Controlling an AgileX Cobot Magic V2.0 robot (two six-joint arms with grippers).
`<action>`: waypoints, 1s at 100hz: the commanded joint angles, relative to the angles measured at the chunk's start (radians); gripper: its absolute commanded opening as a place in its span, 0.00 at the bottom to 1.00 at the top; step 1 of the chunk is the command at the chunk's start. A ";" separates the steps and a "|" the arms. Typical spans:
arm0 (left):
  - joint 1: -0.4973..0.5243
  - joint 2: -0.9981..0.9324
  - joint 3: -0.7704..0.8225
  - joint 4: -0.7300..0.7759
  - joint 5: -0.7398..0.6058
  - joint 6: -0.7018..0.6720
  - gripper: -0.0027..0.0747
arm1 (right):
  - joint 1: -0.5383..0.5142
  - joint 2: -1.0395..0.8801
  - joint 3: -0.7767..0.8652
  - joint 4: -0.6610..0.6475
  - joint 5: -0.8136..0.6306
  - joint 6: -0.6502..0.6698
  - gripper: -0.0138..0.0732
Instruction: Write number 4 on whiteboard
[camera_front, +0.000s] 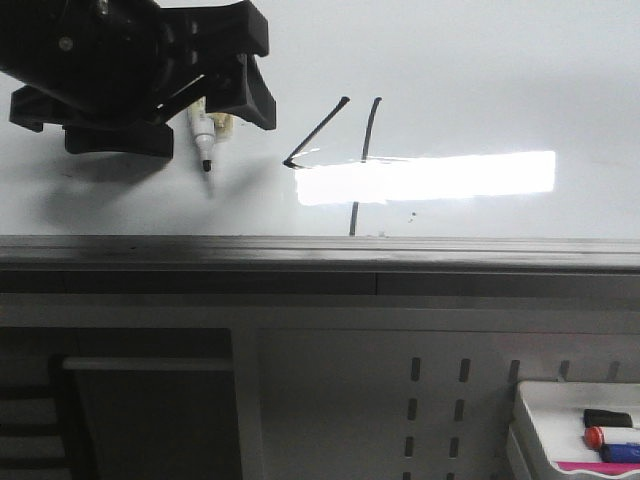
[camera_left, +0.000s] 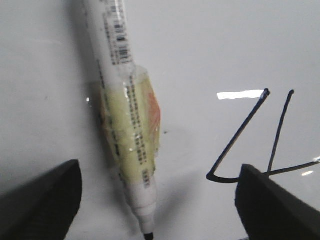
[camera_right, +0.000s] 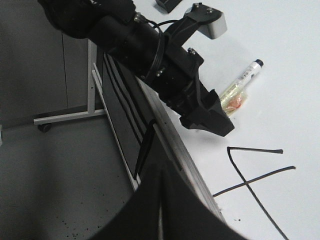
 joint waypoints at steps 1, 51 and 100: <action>0.010 -0.044 -0.015 -0.003 -0.073 -0.007 0.82 | -0.008 -0.019 -0.027 0.026 -0.091 -0.001 0.08; 0.010 -0.376 -0.003 0.084 0.089 0.032 0.72 | -0.008 -0.234 0.105 0.006 -0.178 -0.001 0.08; 0.010 -0.948 0.424 0.257 0.189 0.032 0.04 | -0.008 -0.680 0.520 0.012 -0.374 -0.001 0.08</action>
